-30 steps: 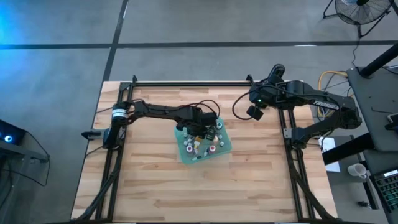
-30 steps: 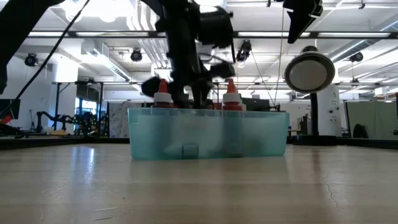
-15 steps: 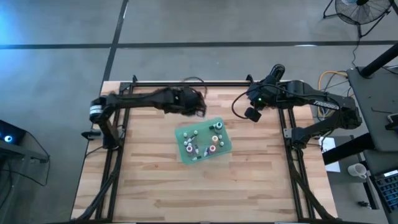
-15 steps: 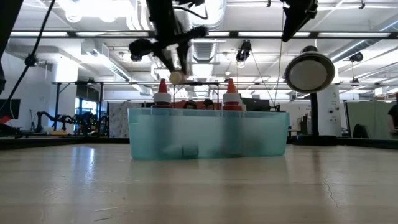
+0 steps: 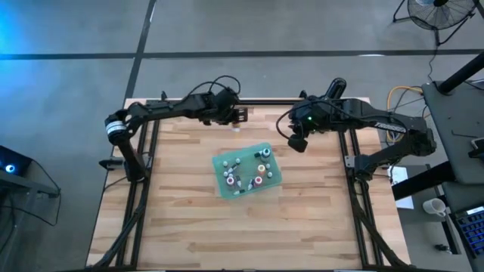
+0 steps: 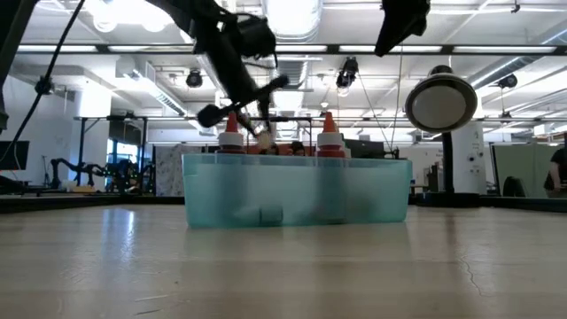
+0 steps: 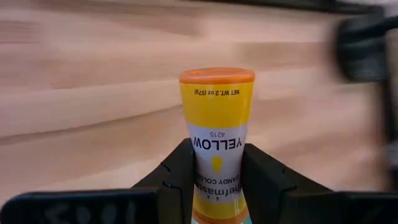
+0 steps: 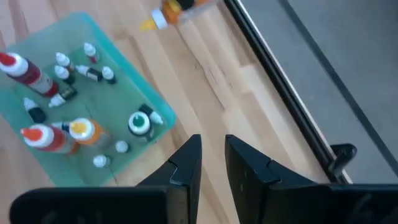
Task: Pick & Place food coloring
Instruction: Put the orange big food coloring into the green bin
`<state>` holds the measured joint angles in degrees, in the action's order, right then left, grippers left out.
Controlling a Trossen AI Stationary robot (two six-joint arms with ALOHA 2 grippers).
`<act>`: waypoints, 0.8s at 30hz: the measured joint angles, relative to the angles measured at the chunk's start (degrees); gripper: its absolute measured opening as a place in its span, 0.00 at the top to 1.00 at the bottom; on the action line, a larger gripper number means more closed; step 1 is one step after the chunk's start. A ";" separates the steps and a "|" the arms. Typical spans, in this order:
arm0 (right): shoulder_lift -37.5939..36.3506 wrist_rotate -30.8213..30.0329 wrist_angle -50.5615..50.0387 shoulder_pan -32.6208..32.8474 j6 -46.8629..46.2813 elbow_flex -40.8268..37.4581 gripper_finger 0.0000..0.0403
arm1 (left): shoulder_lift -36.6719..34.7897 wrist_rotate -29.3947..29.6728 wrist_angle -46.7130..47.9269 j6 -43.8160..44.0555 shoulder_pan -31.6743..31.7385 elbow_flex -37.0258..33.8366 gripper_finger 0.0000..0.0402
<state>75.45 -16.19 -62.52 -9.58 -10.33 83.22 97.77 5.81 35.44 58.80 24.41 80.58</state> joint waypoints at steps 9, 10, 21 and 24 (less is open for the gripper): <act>-3.78 2.86 7.32 -0.39 -4.00 -0.17 0.84 | -2.89 -9.47 -30.01 1.18 -0.39 -2.14 0.79; -5.43 4.95 9.58 -0.98 -5.99 -0.37 0.84 | -3.17 -9.89 -32.81 0.72 -0.40 -2.14 0.79; -19.57 19.37 49.80 -7.50 -35.45 -19.00 0.84 | -3.75 -15.96 -69.29 0.57 -0.40 -2.16 0.79; -18.65 21.48 57.64 -7.48 -38.34 -21.88 0.84 | -3.62 -18.09 -77.68 2.76 -0.37 -2.16 0.79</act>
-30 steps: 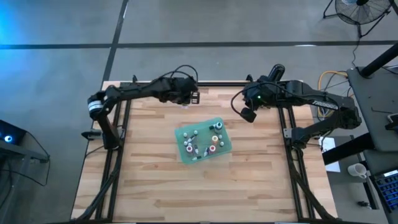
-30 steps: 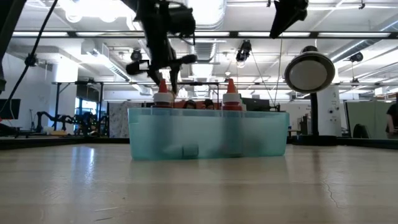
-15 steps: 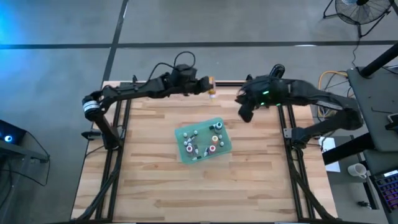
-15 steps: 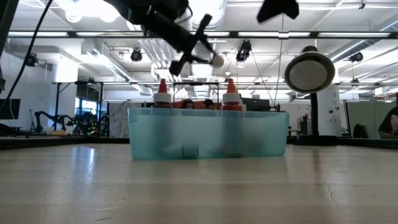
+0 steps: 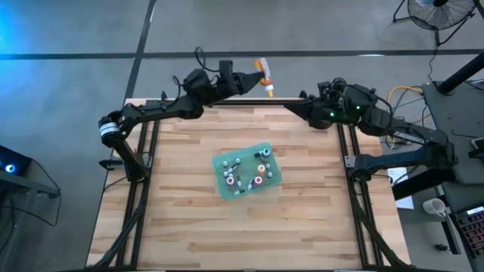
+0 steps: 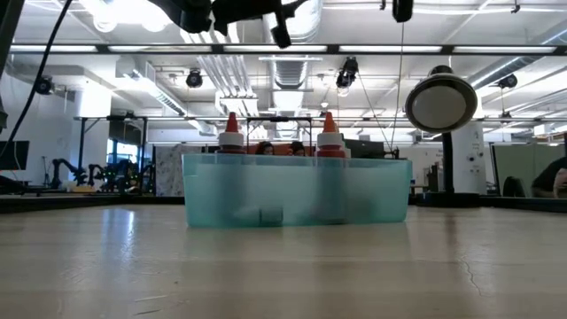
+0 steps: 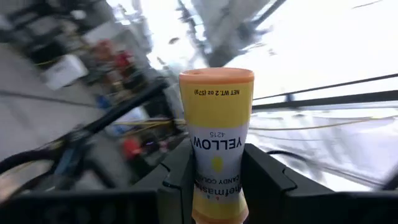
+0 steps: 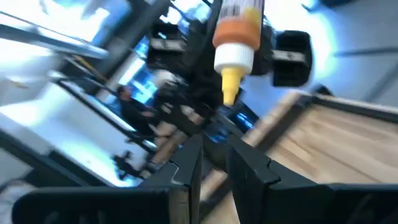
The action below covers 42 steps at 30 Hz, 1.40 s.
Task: Pick & Place food coloring
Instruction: Put the orange big food coloring into the green bin
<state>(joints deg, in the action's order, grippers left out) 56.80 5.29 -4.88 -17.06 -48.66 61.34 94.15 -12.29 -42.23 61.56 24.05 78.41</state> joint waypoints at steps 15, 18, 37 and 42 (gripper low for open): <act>4.00 0.80 10.25 0.02 -3.68 0.89 0.69 | 0.17 -3.71 -3.85 -0.01 -0.41 0.00 0.79; 6.24 1.12 9.91 0.02 -3.84 2.27 0.62 | 0.17 -4.31 -4.14 -0.44 -0.50 0.00 0.79; 10.48 -0.10 9.71 -1.29 -2.56 4.64 0.54 | 0.15 -5.47 -2.34 -1.68 -0.65 0.04 0.79; 11.94 -1.68 10.57 -1.55 -2.99 4.64 0.55 | 0.22 -6.49 -1.26 -1.66 -0.92 0.02 0.79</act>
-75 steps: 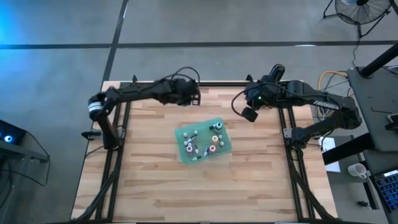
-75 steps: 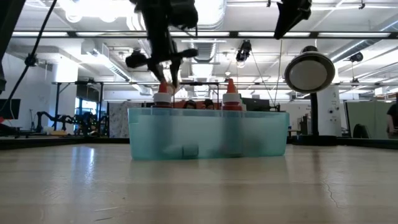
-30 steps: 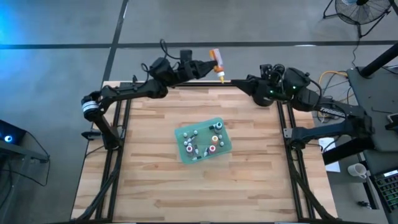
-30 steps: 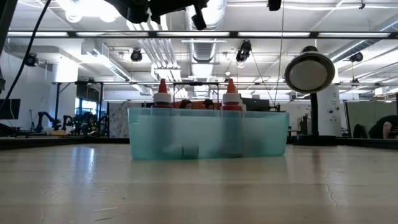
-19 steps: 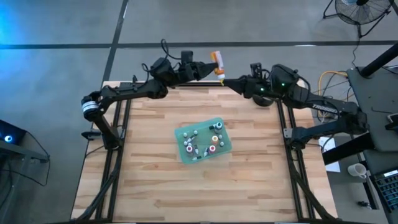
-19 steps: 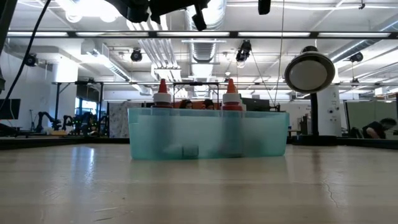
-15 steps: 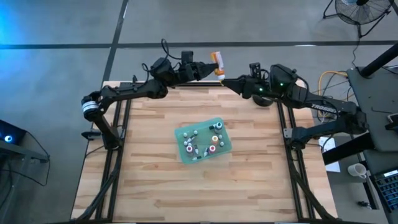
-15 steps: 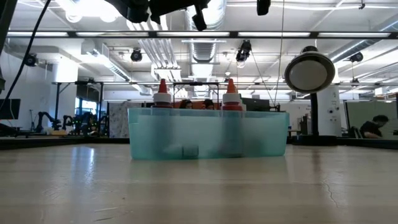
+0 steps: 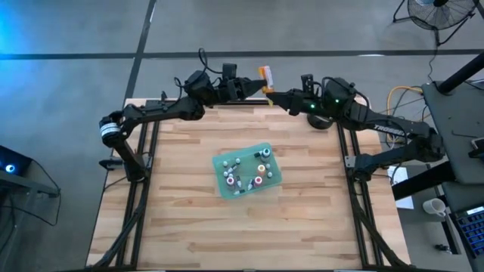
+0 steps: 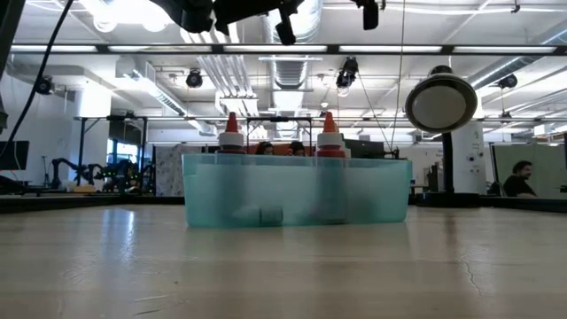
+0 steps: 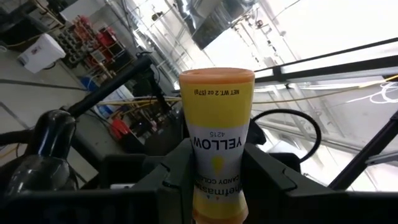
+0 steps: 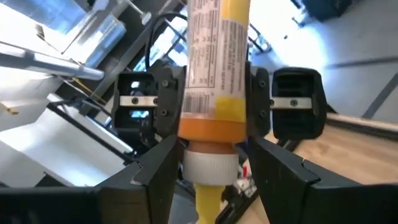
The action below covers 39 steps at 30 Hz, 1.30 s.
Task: Pick & Place food coloring
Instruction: Put the orange big food coloring into the green bin
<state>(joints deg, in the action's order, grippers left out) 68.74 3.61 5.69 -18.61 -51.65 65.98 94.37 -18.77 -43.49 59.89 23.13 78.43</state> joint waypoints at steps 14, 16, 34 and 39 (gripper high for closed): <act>-0.07 -0.34 -0.27 -0.20 0.65 0.04 0.56 | 0.00 0.20 0.18 -1.35 0.17 -0.04 0.79; -0.10 -0.30 -1.20 -0.20 0.63 0.04 0.55 | 0.00 0.23 0.08 -1.34 0.33 -0.04 0.79; -0.10 0.79 -1.20 -0.15 0.60 0.02 0.65 | 0.00 0.25 0.50 -2.98 0.51 -0.04 0.79; -0.10 0.95 -1.48 -0.17 0.74 -0.02 0.74 | -0.13 0.82 2.74 -4.01 0.51 0.00 0.79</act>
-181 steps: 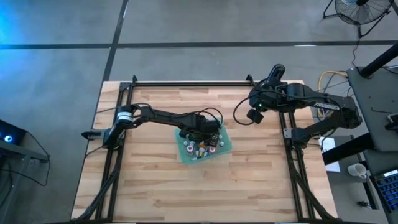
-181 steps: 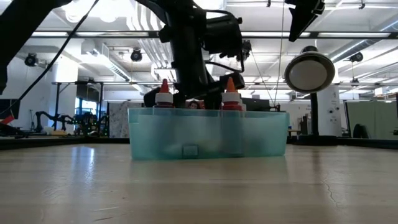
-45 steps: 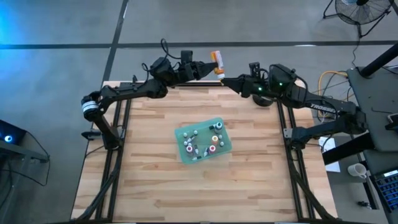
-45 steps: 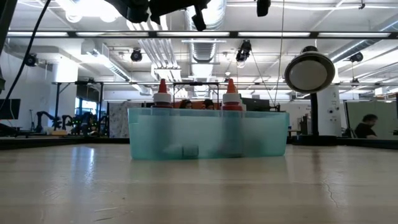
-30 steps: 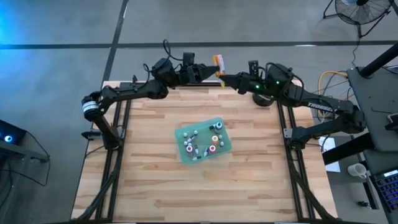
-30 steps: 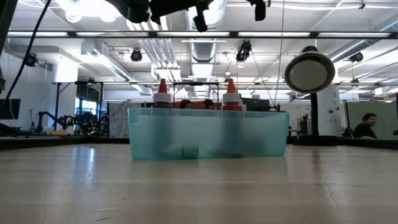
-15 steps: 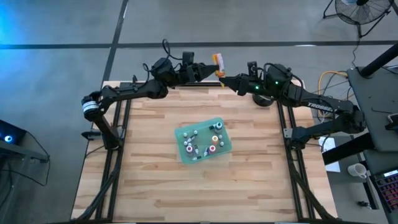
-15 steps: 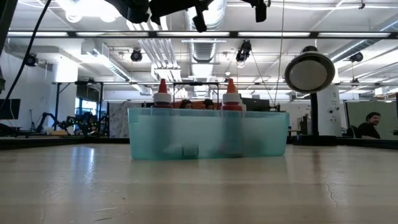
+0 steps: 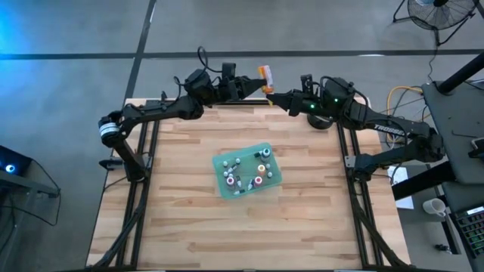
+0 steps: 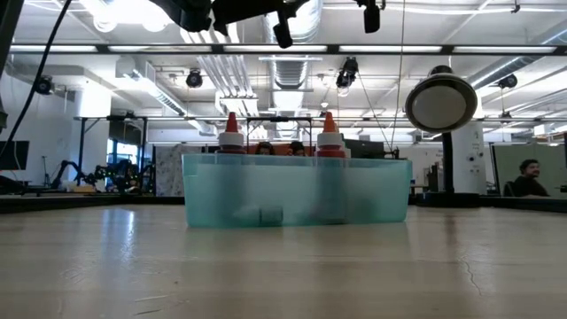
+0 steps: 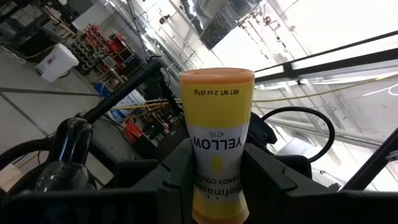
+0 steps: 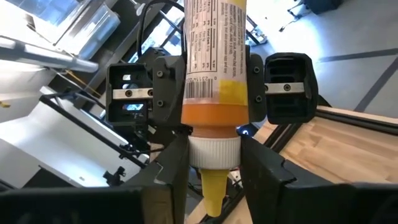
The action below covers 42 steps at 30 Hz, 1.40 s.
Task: Pick & Place food coloring
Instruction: Put the orange big food coloring into the green bin
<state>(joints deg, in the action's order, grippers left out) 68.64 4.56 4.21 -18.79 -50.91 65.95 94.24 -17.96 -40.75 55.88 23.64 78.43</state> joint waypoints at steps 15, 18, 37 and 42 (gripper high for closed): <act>-3.77 -4.07 -6.06 -0.46 2.95 0.05 0.75 | -0.27 1.18 8.40 -8.78 -1.68 0.01 0.60; -4.27 -4.79 -6.72 -0.43 3.68 0.17 0.75 | -0.35 1.53 13.14 -9.48 -1.87 -0.15 0.53; 6.74 21.30 -44.35 -3.05 10.40 11.41 0.75 | -15.62 39.88 95.73 -26.70 -7.40 -0.09 0.47; 15.84 21.02 -62.72 -2.95 22.62 22.18 0.75 | -19.12 44.82 101.68 -18.02 -9.57 -0.99 0.47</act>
<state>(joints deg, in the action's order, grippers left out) 84.48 25.57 -58.51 -21.74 -28.29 88.13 75.12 26.87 60.93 37.87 14.07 77.44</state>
